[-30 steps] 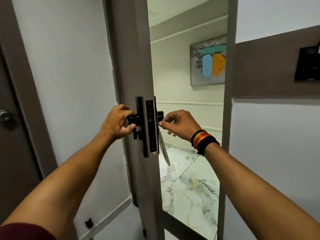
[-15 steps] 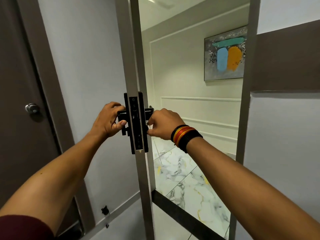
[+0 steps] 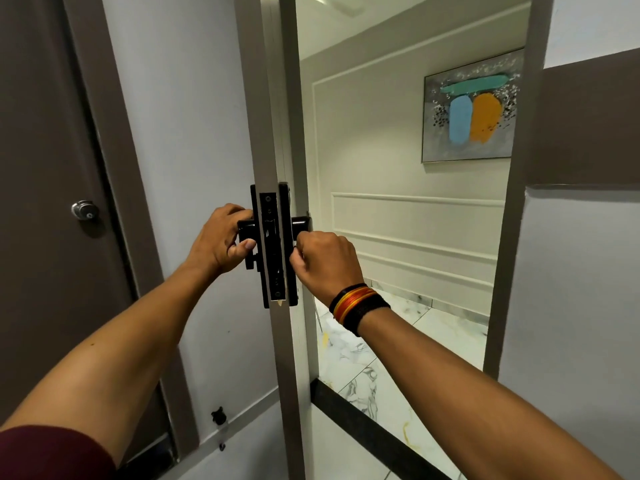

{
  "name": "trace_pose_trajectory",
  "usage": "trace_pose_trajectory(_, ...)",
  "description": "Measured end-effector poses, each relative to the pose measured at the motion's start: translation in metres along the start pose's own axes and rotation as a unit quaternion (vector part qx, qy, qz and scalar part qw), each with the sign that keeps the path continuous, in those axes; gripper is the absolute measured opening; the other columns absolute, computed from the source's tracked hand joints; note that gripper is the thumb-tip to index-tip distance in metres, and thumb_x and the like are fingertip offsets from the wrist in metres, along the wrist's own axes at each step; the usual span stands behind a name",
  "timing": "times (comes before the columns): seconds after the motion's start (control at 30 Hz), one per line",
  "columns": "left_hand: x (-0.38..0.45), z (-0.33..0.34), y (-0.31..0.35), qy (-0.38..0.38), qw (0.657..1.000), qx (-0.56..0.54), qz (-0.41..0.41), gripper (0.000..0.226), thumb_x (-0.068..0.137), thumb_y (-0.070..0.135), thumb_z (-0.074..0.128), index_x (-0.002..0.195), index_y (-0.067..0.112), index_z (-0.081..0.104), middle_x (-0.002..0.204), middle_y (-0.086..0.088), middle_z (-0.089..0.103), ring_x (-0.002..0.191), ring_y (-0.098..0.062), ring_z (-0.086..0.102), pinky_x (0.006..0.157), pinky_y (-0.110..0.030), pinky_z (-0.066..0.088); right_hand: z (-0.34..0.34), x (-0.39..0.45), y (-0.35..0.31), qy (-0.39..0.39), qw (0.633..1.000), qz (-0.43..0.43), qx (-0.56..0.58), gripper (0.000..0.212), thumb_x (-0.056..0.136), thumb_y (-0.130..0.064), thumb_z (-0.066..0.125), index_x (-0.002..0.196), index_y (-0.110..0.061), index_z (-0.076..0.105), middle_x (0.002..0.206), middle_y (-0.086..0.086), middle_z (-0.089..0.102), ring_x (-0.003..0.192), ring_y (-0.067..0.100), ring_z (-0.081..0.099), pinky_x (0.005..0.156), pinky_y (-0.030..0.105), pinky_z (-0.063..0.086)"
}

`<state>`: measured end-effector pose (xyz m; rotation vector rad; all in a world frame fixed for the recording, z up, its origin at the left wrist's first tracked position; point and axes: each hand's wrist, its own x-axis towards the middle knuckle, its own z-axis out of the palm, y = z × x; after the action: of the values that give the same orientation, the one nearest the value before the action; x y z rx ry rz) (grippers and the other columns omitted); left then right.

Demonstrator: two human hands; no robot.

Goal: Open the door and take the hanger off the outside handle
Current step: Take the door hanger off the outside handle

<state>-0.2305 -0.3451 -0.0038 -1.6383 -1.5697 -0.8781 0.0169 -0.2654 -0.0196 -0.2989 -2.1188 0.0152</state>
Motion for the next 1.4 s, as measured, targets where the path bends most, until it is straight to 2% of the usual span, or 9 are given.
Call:
trace_pose_trajectory(0.2,0.0,0.005,0.005,-0.011,1.0,0.005,-0.023,0.099,0.08,0.097,0.013,0.084,0.011,0.062,0.092,-0.011,0.063,0.092,-0.028,0.057,0.075,-0.043,0.049,0.009,-0.009,0.007,0.073,0.996,0.016,0.05,0.025,0.089,-0.006,0.064,0.068,-0.012,0.051,0.059,0.004,0.048,0.049,0.025,0.042,0.054,0.028,0.028)
trace_pose_trajectory(0.53,0.004,0.01,0.008,0.01,1.0,0.013,0.007,0.082,0.082,0.095,0.01,0.076,0.022,0.048,0.082,-0.001,0.055,0.085,-0.019,0.049,0.077,-0.039,0.043,0.008,-0.004,0.008,0.147,0.986,0.007,0.073,0.026,0.083,0.001,0.069,0.064,-0.01,0.053,0.058,-0.003,0.036,0.047,0.021,0.032,0.053,0.025,0.022)
trace_pose_trajectory(0.67,0.004,0.005,0.008,0.006,1.0,0.024,-0.003,0.078,0.082,0.094,0.008,0.074,0.025,0.043,0.078,0.002,0.05,0.081,-0.019,0.046,0.074,-0.041,0.044,-0.003,0.014,0.004,0.125,0.988,0.042,0.076,0.022,0.087,-0.011,0.065,0.066,-0.007,0.06,0.057,0.004,0.059,0.052,0.028,0.054,0.052,0.032,0.044)
trace_pose_trajectory(0.8,0.002,0.001,0.007,0.003,1.0,0.021,-0.009,0.075,0.082,0.094,0.011,0.075,0.027,0.043,0.078,0.002,0.048,0.081,-0.02,0.046,0.072,-0.042,0.046,-0.015,0.018,0.011,0.077,0.993,0.047,0.08,0.019,0.094,-0.021,0.062,0.081,-0.008,0.066,0.068,0.007,0.069,0.064,0.027,0.063,0.065,0.038,0.056)
trace_pose_trajectory(0.87,0.001,0.002,0.007,0.003,1.0,0.016,-0.014,0.074,0.082,0.094,0.012,0.075,0.027,0.042,0.08,0.001,0.048,0.083,-0.02,0.047,0.071,-0.043,0.046,-0.02,0.02,0.019,0.045,0.996,0.032,0.071,0.013,0.096,-0.022,0.061,0.1,-0.011,0.068,0.072,0.006,0.071,0.067,0.026,0.065,0.068,0.039,0.057)
trace_pose_trajectory(0.97,0.0,0.003,0.01,0.005,1.0,0.01,-0.023,0.078,0.082,0.094,0.011,0.076,0.024,0.045,0.082,-0.002,0.052,0.084,-0.022,0.049,0.072,-0.044,0.048,-0.027,0.027,0.03,0.006,0.999,-0.008,0.036,0.051,0.095,-0.018,0.059,0.144,-0.016,0.046,0.072,0.006,0.07,0.064,0.027,0.065,0.067,0.039,0.058)
trace_pose_trajectory(1.03,0.001,0.004,0.012,0.006,1.0,0.011,-0.022,0.086,0.083,0.094,0.011,0.075,0.018,0.051,0.083,-0.006,0.057,0.085,-0.024,0.052,0.072,-0.043,0.048,-0.03,0.035,0.038,-0.008,0.999,-0.044,-0.027,0.066,0.094,-0.018,0.058,0.155,-0.018,0.031,0.068,0.006,0.067,0.057,0.027,0.062,0.059,0.036,0.055)
trace_pose_trajectory(1.2,0.003,0.005,0.013,-0.003,1.0,0.008,-0.016,0.092,0.082,0.094,0.012,0.078,0.015,0.056,0.086,-0.007,0.061,0.088,-0.027,0.056,0.076,-0.045,0.05,-0.031,0.058,0.058,-0.018,0.989,-0.086,-0.119,0.045,0.093,-0.023,0.062,0.137,-0.022,0.053,0.06,-0.001,0.054,0.05,0.021,0.049,0.054,0.026,0.041)
trace_pose_trajectory(1.4,0.005,0.011,0.012,0.006,1.0,0.015,-0.008,0.101,0.082,0.094,0.011,0.079,0.007,0.061,0.087,-0.01,0.065,0.09,-0.03,0.059,0.077,-0.045,0.049,-0.017,0.088,0.074,-0.072,0.982,-0.071,-0.16,0.023,0.098,-0.034,0.058,0.115,-0.023,0.069,0.088,0.004,0.077,0.07,0.025,0.064,0.063,0.028,0.045)
